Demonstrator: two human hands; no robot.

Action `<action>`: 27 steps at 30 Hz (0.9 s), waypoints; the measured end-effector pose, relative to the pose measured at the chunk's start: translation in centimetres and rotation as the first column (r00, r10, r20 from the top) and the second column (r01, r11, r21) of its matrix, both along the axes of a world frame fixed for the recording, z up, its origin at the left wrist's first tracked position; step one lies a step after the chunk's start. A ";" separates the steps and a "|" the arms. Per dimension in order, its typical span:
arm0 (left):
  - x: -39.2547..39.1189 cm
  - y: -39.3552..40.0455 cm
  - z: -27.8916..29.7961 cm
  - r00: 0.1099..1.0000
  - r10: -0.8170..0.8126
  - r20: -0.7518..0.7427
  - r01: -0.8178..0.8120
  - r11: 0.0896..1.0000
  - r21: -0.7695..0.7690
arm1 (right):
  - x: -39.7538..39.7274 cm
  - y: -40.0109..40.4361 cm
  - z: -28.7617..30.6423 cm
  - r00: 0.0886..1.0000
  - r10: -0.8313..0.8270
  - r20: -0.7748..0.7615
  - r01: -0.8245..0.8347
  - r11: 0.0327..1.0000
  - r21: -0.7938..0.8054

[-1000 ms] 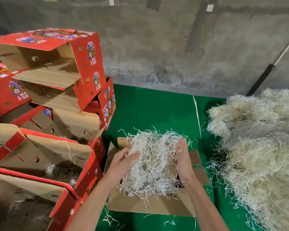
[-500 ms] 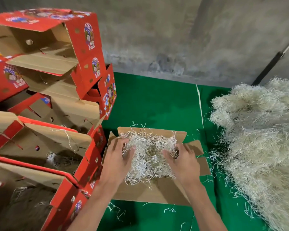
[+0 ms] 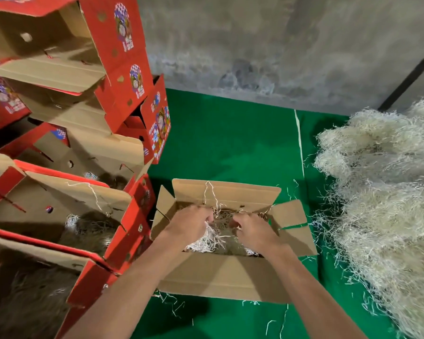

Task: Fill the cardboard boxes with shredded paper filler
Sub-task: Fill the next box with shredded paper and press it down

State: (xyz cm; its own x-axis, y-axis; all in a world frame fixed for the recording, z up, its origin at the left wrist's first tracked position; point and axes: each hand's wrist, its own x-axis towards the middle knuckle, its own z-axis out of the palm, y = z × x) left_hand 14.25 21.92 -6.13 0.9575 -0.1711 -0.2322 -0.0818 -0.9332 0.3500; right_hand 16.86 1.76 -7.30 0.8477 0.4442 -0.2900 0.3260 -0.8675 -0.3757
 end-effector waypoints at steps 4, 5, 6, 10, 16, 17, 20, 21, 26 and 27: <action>2.2 -1.2 -3.0 0.968 -0.088 -0.234 0.127 0.979 0.157 | 1.6 1.6 -2.2 0.993 0.108 -0.057 -0.115 0.982 -0.150; 2.5 -1.6 -3.7 0.953 -0.104 -0.284 0.163 0.968 0.192 | 1.8 1.9 -2.8 0.988 0.133 -0.075 -0.146 0.971 -0.191; 2.7 -1.9 -4.5 0.938 -0.116 -0.326 0.197 0.954 0.225 | 1.9 2.1 -3.4 0.983 0.157 -0.096 -0.176 0.956 -0.234; 2.7 -1.8 -8.4 0.874 -0.101 -0.475 0.304 0.876 0.374 | 2.2 2.0 -6.3 0.956 0.169 -0.241 -0.257 0.877 -0.405; 3.4 -0.6 -9.9 0.838 -0.029 -0.545 0.373 0.759 0.534 | 3.1 1.2 -7.6 0.946 0.026 -0.322 -0.220 0.782 -0.583; 3.4 -0.8 -9.4 0.841 -0.026 -0.540 0.362 0.769 0.526 | 3.1 1.2 -7.4 0.945 0.038 -0.326 -0.235 0.773 -0.590; 3.4 -0.7 -6.8 0.884 -0.079 -0.461 0.263 0.898 0.351 | 3.4 1.0 -6.1 0.956 0.069 -0.285 -0.214 0.827 -0.520; 3.5 -0.5 -5.7 0.905 -0.117 -0.409 0.244 0.931 0.272 | 3.7 0.7 -5.3 0.967 0.090 -0.240 -0.198 0.855 -0.480; 3.8 0.6 -2.8 0.857 -0.121 -0.501 0.221 0.965 0.144 | 4.6 0.2 -3.2 0.968 0.168 -0.184 -0.228 0.895 -0.384; 4.0 0.3 -3.1 0.808 -0.109 -0.579 0.244 0.957 0.160 | 4.3 0.3 -3.6 0.951 0.139 -0.275 -0.244 0.885 -0.397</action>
